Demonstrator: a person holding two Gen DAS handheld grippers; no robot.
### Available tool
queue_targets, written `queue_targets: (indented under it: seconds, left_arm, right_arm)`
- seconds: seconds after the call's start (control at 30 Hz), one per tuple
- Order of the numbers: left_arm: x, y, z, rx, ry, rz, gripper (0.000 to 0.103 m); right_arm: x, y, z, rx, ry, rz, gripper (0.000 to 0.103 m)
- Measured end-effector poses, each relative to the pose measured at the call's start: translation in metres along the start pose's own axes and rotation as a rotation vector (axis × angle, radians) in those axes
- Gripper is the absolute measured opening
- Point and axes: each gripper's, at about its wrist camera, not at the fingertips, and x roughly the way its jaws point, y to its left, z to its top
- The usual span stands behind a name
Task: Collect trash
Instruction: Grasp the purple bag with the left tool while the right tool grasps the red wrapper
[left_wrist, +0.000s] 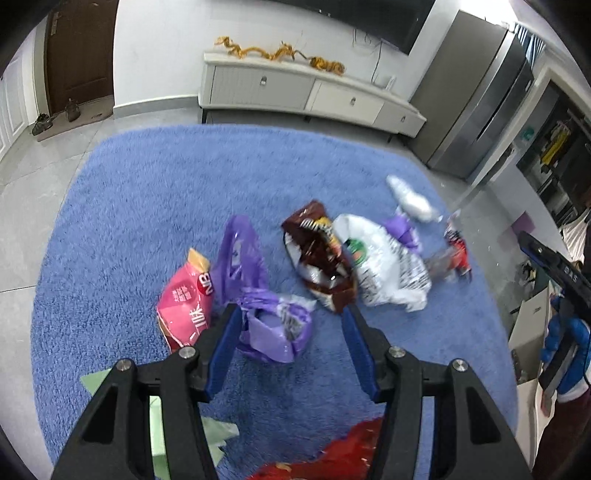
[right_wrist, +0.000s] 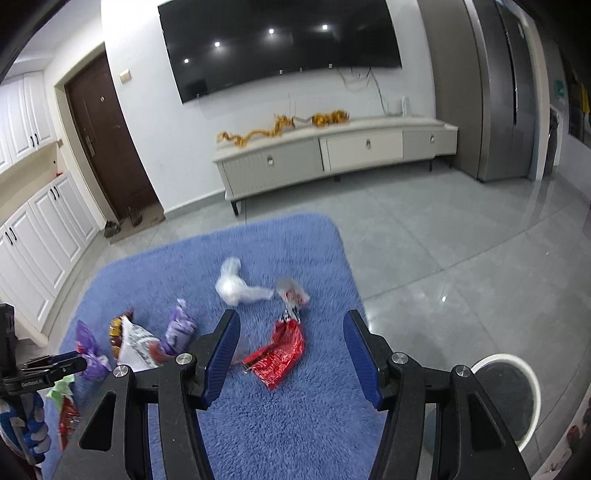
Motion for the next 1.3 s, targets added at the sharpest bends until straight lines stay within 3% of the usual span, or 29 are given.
queue_targets:
  seconds: [0.23,0.47,0.63,0.77,0.97,1.3]
  left_arm:
    - [0.021,-0.007,0.003,0.053,0.024,0.032,0.053]
    - [0.028,-0.010,0.006,0.084,0.015,0.060,0.040]
    - [0.021,-0.009,0.004,0.090,0.000,0.047,0.035]
    - [0.012,-0.013,0.003,0.103,-0.020,0.029,0.034]
    - [-0.003,-0.023,0.007,0.115,-0.057,0.005,0.033]
    - [-0.045,-0.032,0.004,0.115,-0.135,-0.020,0.033]
  right_arm:
    - [0.046,-0.002,-0.009,0.000,0.076,0.007,0.056]
    - [0.073,-0.012,-0.010,0.024,0.125,0.003,0.055]
    - [0.086,-0.006,-0.012,0.009,0.154,0.021,0.046]
    - [0.094,0.007,-0.011,-0.021,0.170,0.035,0.029]
    - [0.089,0.010,-0.012,-0.029,0.176,0.040,0.019]
    - [0.045,0.014,-0.023,0.000,0.120,0.084,0.016]
